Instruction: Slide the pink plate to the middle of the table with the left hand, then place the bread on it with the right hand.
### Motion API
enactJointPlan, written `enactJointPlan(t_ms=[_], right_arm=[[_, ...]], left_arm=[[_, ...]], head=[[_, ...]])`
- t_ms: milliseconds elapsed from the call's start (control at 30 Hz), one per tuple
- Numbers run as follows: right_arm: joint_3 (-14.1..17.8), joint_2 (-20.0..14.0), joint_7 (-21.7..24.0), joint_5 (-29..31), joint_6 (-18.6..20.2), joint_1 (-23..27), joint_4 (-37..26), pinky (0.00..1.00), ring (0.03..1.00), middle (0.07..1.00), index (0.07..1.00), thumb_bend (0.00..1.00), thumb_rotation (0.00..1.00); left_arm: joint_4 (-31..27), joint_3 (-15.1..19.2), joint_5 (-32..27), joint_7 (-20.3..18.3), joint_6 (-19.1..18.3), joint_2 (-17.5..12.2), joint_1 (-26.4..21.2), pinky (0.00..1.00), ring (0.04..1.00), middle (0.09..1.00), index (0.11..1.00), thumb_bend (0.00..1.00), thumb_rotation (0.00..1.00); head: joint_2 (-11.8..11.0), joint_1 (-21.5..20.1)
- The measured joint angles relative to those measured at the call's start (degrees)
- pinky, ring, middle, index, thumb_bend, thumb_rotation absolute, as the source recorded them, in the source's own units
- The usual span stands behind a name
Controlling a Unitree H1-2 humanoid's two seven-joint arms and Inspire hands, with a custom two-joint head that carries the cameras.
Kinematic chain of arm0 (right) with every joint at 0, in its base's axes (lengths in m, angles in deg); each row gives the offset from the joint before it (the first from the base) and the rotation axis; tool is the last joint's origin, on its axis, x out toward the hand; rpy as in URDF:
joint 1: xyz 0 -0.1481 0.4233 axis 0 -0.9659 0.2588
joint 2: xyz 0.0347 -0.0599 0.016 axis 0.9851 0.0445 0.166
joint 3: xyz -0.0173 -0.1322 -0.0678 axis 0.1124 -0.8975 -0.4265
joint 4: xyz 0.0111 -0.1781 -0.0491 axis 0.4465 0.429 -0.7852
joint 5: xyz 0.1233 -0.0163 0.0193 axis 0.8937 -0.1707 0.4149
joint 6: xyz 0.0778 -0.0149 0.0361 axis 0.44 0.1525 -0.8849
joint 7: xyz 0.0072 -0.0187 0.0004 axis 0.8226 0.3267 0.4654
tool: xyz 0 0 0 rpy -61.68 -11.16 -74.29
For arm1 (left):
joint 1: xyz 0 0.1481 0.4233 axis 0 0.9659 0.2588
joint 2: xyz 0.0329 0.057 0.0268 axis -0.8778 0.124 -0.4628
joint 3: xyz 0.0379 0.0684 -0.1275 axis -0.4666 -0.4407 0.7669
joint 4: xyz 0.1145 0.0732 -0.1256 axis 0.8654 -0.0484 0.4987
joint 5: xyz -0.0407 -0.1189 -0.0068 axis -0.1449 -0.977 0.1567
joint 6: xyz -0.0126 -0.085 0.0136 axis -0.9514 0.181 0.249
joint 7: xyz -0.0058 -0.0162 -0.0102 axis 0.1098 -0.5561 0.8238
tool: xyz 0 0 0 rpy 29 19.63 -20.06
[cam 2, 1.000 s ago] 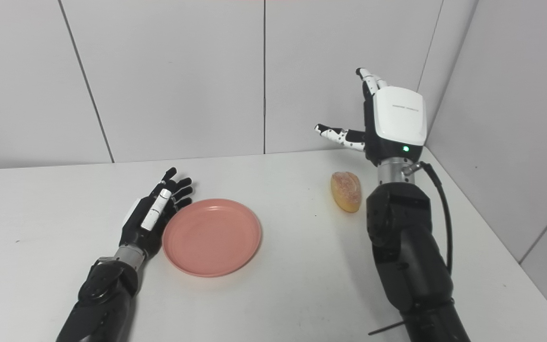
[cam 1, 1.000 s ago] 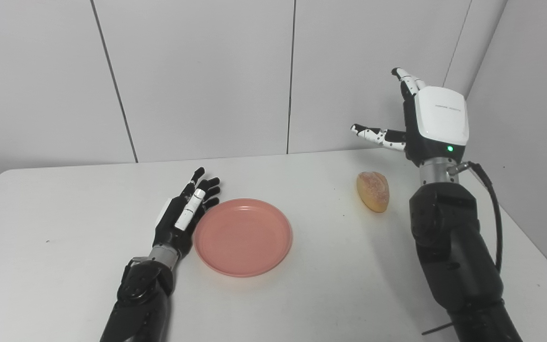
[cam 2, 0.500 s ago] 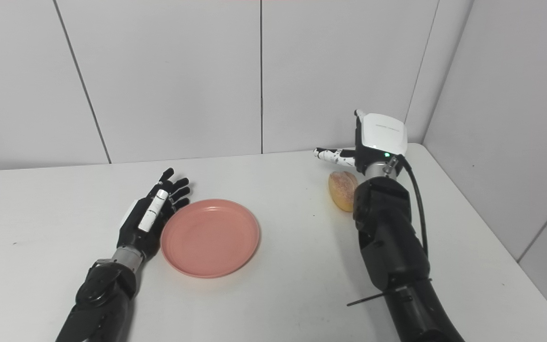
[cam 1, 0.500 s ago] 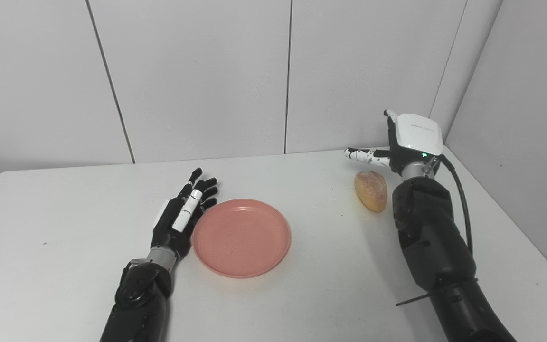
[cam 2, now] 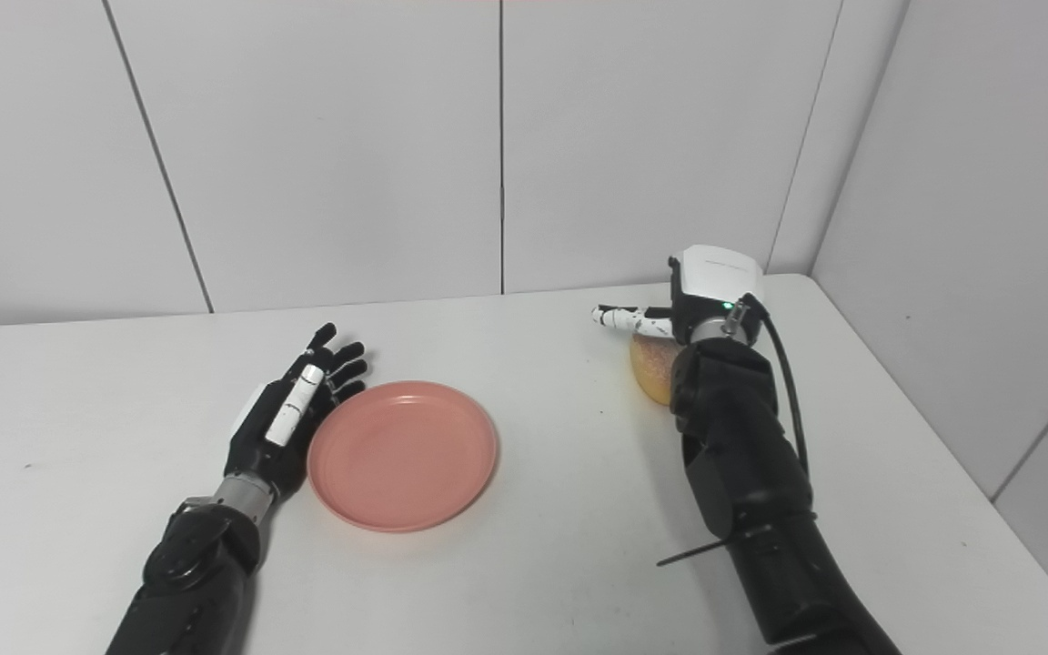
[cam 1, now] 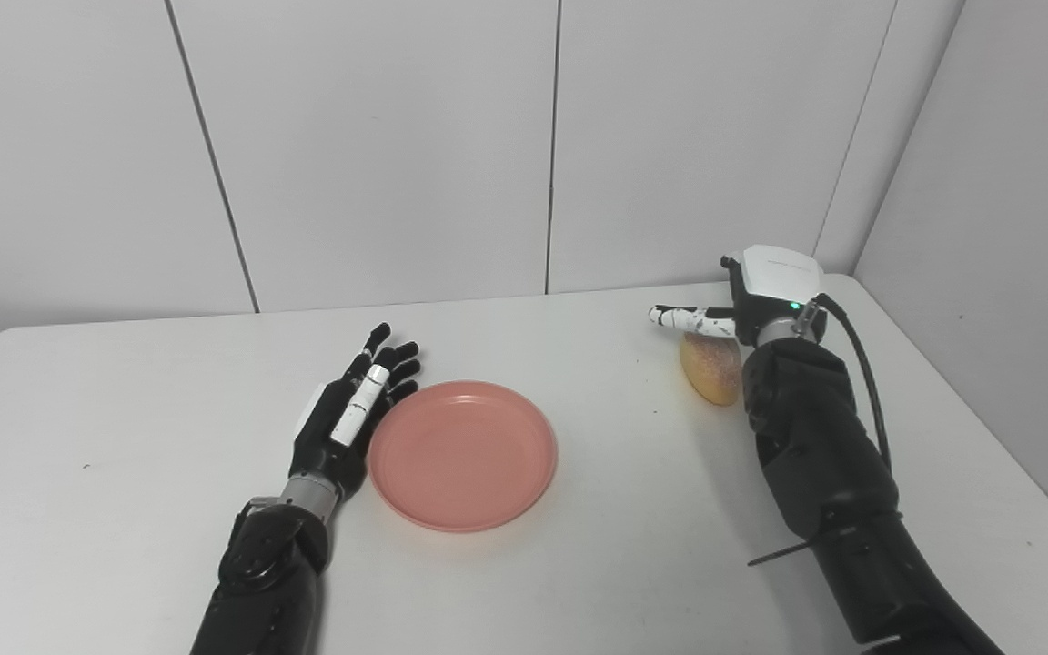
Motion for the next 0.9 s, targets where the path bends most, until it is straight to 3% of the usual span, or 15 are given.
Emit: enactJointPlan(t_ms=[200, 367, 700, 800, 900], right_arm=[[-2.19, -0.23, -0.67, 1.84, 0.0, -0.24, 3.25, 0.3, 0.458, 0.66, 0.821, 1.0, 0.88], [-3.36, -0.31, -1.74, 3.1, 0.01, -0.7, 3.25, 0.37, 0.576, 0.731, 0.826, 1.0, 0.86], [-6.61, -1.46, -1.34, 7.01, 0.01, -2.4, 3.25, 0.44, 0.638, 0.774, 0.832, 0.99, 0.84], [-6.7, -1.47, -1.34, 7.32, 0.01, -2.44, 3.24, 0.42, 0.616, 0.763, 0.831, 0.94, 0.76], [-6.37, -1.3, -0.66, 7.11, 0.01, -2.44, 3.24, 0.39, 0.6, 0.741, 0.804, 0.89, 0.55]], left_arm=[[0.21, 0.05, -0.01, -0.16, -0.01, 0.0, -0.06, 0.89, 0.892, 0.892, 0.975, 0.68, 0.69], [0.19, 0.06, -0.01, -0.3, 0.0, -0.01, -0.04, 0.88, 0.889, 0.877, 0.972, 0.73, 0.68], [-0.99, 0.52, -1.28, -1.92, -1.29, -0.08, 0.47, 0.91, 0.904, 0.895, 0.971, 0.67, 0.69], [-1.1, 0.58, -1.28, -2.01, -1.6, -0.08, 0.51, 0.9, 0.899, 0.889, 0.963, 0.68, 0.67], [-1.25, 0.59, -1.28, -2.02, -1.93, -0.08, 0.56, 0.91, 0.901, 0.89, 0.967, 0.68, 0.68]], head=[[-0.09, -0.09], [0.09, 0.0], [0.09, -0.26], [0.0, -0.35], [0.0, -0.44]])
